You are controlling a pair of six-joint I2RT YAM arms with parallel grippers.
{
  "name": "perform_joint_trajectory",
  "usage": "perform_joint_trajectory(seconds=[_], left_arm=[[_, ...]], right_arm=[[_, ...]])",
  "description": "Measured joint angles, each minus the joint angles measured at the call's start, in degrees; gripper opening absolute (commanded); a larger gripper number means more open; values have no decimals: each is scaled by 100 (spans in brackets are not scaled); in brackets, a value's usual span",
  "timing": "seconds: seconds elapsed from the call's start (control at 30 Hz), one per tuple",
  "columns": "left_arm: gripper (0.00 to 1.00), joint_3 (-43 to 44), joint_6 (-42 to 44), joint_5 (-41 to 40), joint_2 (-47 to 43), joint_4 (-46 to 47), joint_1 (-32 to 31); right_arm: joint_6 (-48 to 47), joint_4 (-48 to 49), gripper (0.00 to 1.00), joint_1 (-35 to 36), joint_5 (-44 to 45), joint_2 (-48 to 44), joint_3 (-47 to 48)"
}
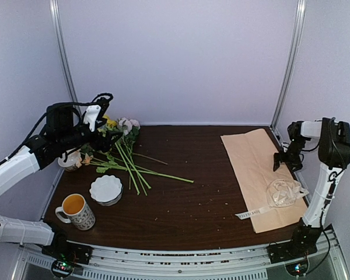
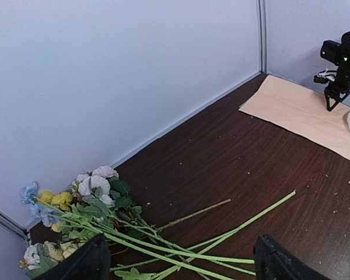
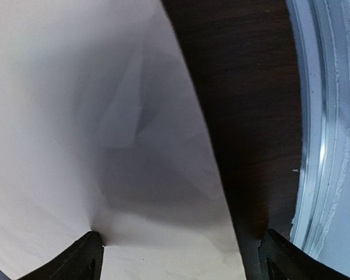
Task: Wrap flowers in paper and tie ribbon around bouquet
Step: Pick up the folded wrapping paper from the corner of the board.
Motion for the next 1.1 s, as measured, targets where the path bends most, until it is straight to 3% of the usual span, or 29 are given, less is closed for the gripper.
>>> perform_joint_trajectory(seconds=[0.13,0.4,0.57,0.73,0.8,0.93,1.03,1.1], left_arm=[[89,0,111,-4,151,-28,-2],[89,2,385,-4,243,-221,-2],[89,2,514,7,221,-317,-2],[89,2,577,15,168,-326,-2],[89,2,595,17,142,-323,-2],[89,2,619,17,107,-323,-2],[89,2,638,17,81,-323,-2],[89,2,643,17,76,-321,-2]], right_arm=[[-129,-245,80,0,-496,44,205],[-245,-573,28,2,-1886,313,706],[-140,-636,3,48,-2505,315,734],[-142,-634,0,173,-2702,315,800],[-133,-619,23,273,-2706,315,820],[20,-577,79,426,-2444,315,822],[149,-472,99,463,-2033,315,852],[354,-426,99,452,-1869,332,946]])
